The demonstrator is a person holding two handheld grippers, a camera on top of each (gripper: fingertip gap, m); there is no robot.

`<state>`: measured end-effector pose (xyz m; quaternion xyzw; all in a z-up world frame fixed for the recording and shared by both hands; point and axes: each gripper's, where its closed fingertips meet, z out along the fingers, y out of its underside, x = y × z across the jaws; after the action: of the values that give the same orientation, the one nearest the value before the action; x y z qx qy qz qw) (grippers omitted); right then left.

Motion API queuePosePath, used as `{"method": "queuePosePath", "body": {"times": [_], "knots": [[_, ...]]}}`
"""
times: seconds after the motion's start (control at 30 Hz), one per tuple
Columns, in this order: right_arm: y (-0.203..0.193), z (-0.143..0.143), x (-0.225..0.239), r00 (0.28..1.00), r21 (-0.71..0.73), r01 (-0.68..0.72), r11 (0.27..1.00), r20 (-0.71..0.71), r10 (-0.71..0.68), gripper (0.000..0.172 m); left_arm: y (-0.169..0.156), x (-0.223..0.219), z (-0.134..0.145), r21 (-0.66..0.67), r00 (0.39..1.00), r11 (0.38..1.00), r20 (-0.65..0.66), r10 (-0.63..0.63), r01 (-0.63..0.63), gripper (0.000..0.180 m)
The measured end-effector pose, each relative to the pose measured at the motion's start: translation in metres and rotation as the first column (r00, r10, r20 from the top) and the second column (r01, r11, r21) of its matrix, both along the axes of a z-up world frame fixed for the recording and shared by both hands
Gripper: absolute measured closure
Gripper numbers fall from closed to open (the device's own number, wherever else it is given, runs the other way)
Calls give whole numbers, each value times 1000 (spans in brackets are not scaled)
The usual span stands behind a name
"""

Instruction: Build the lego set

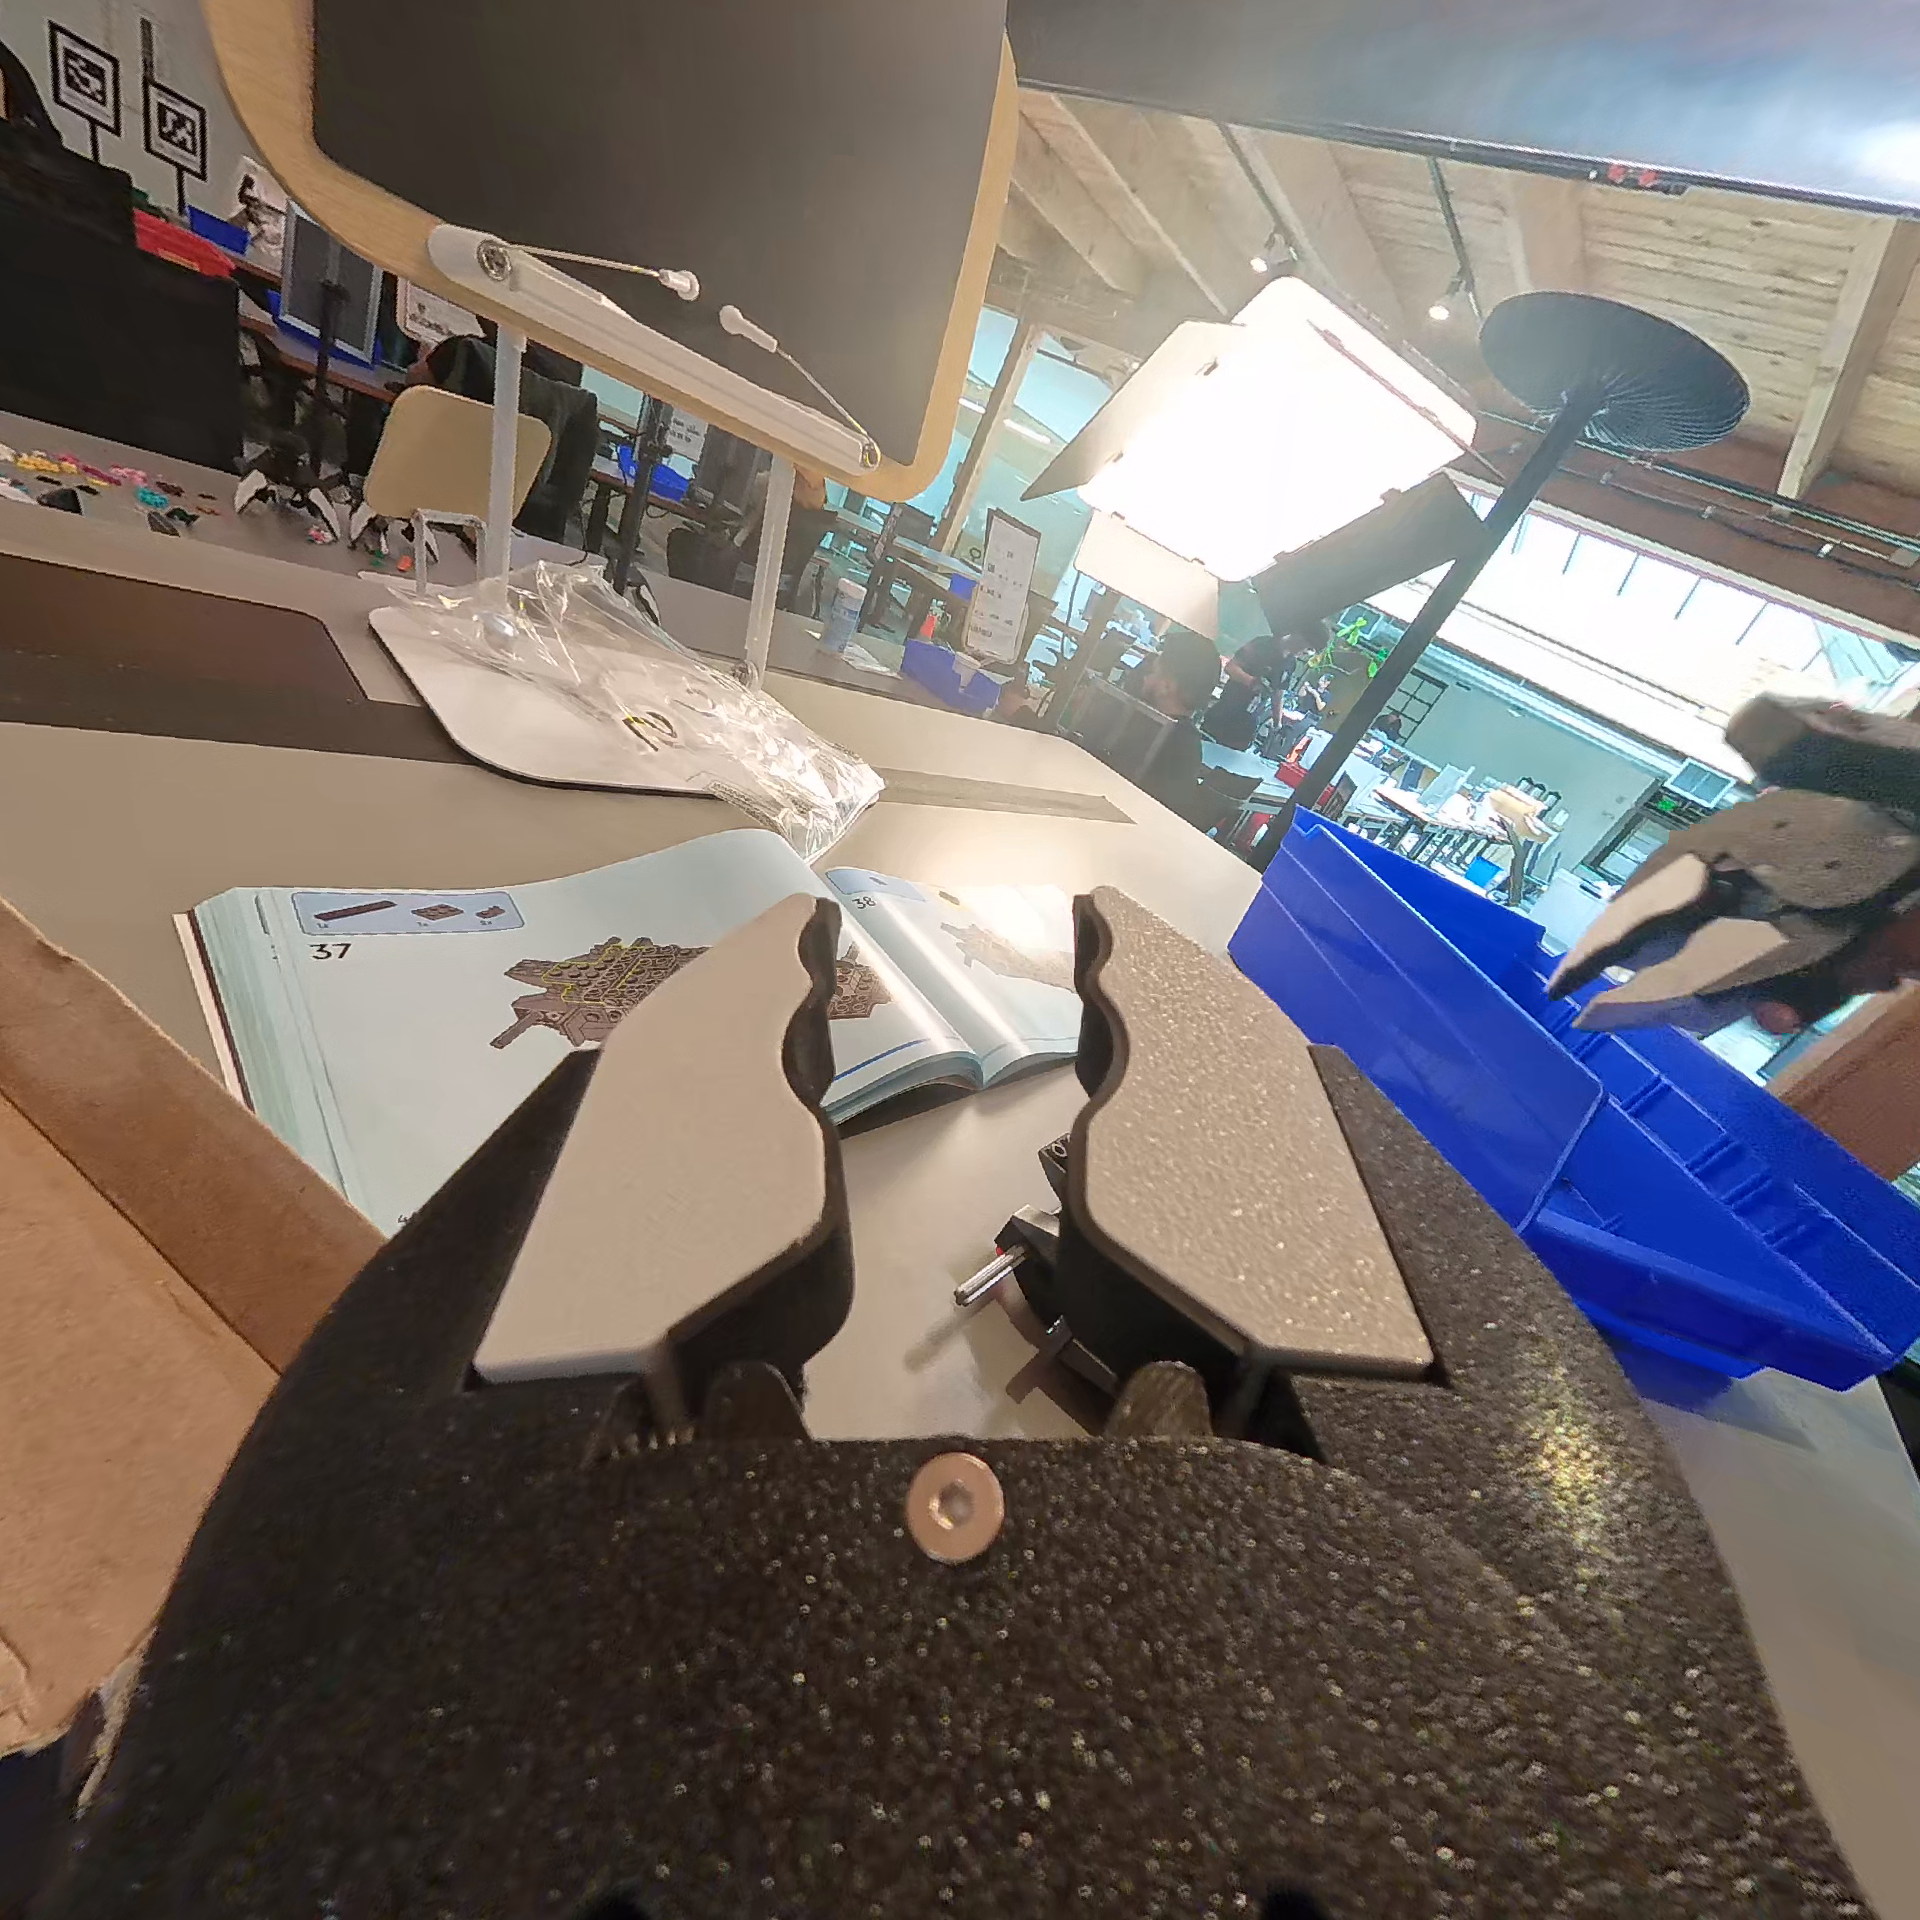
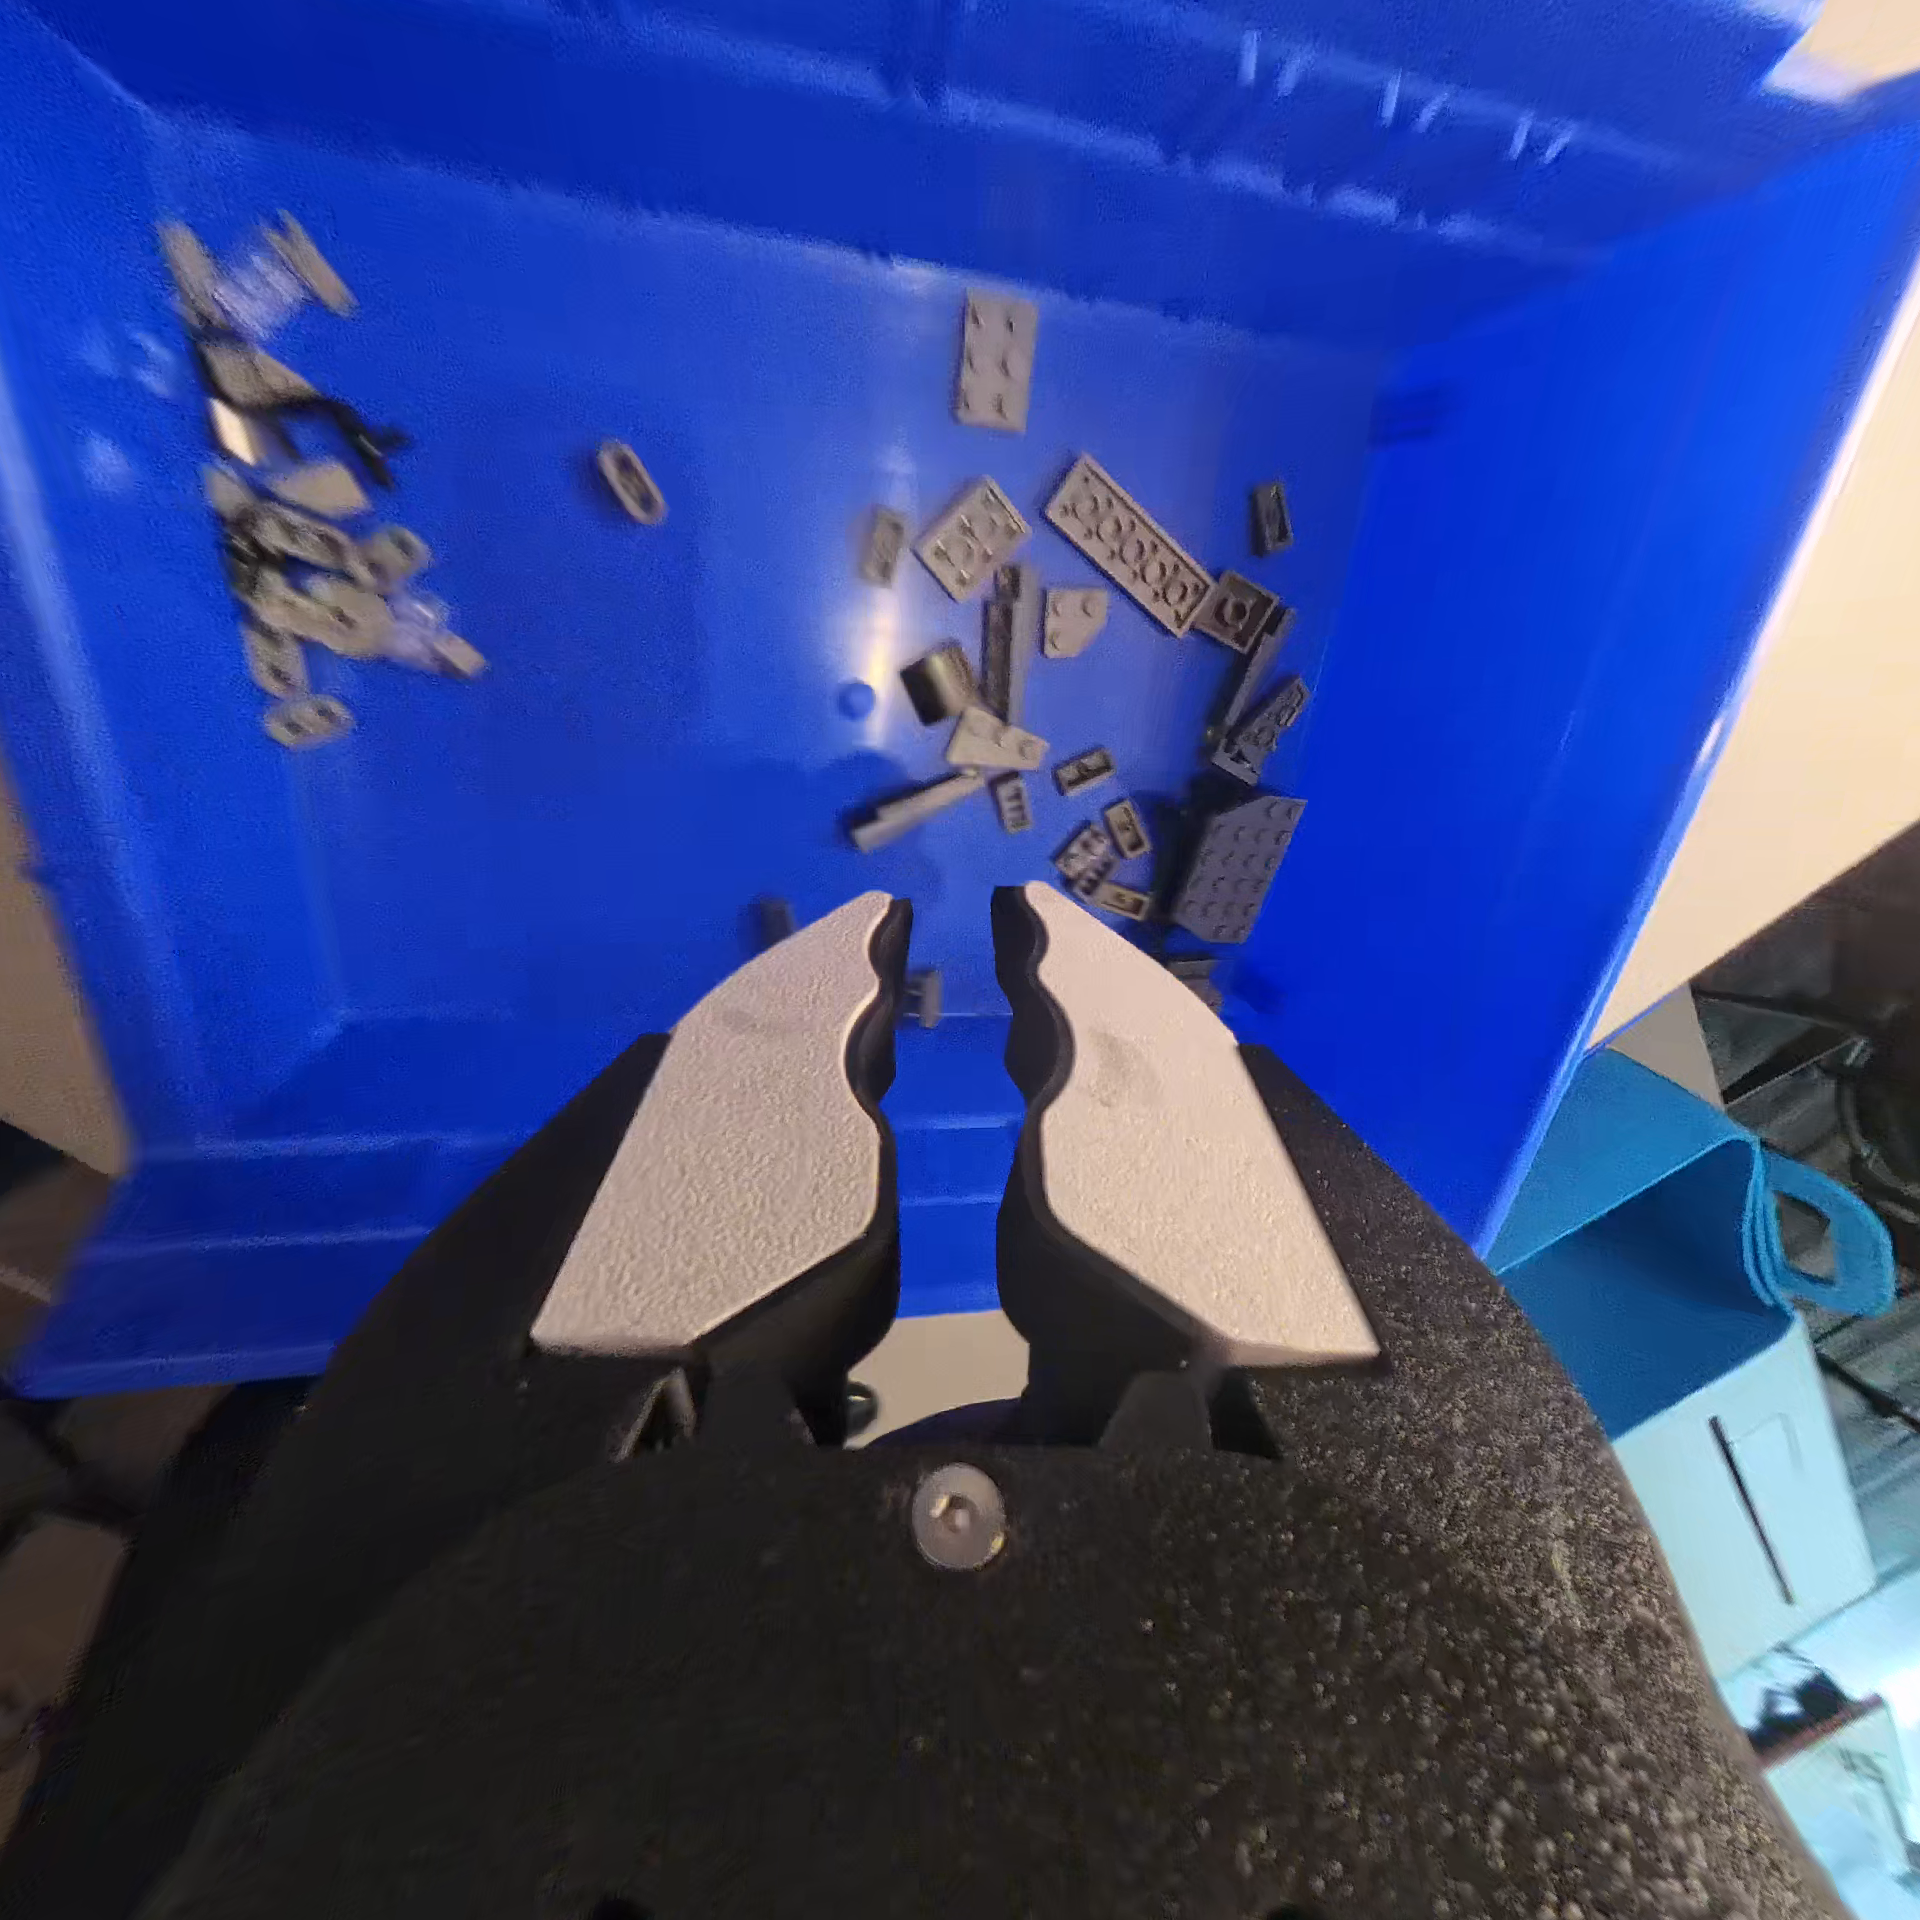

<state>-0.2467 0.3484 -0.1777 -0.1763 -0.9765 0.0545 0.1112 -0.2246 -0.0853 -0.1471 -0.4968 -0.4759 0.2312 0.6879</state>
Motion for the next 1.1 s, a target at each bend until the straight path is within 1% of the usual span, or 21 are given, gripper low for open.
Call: {"method": "queuePosePath", "body": {"times": [0.07, 0.17, 0.23, 0.47, 0.6, 0.8, 1.1], "knots": [[14, -18, -14, 996, 79, -74, 994, 59, 70, 155, 0, 0, 0, 4, 1000, 1000, -2, 1, 0, 136], [33, -42, -25, 979, 235, -169, 957, 149, 137, 155, -1, 1, 1, 9, 1000, 1000, -4, 0, 0, 136], [37, -53, -30, 968, 285, -218, 933, 182, 170, 155, -1, 1, 1, 11, 1000, 1000, -4, -1, 1, 136], [40, -70, -38, 948, 321, -280, 905, 238, 209, 155, 1, 0, -1, 5, 1000, 1000, 7, -10, 10, 136], [43, -75, -40, 940, 353, -317, 880, 236, 244, 154, 3, -1, -2, -7, 1000, 1000, 21, -19, 19, 136], [33, -78, -39, 936, 297, -331, 896, 225, 271, 153, 3, -2, -4, -4, 999, 1000, 31, -23, 23, 136], [33, -78, -40, 924, 295, -367, 882, 224, 309, 154, 2, -2, -3, -1, 999, 1000, 29, -17, 17, 136]]}}
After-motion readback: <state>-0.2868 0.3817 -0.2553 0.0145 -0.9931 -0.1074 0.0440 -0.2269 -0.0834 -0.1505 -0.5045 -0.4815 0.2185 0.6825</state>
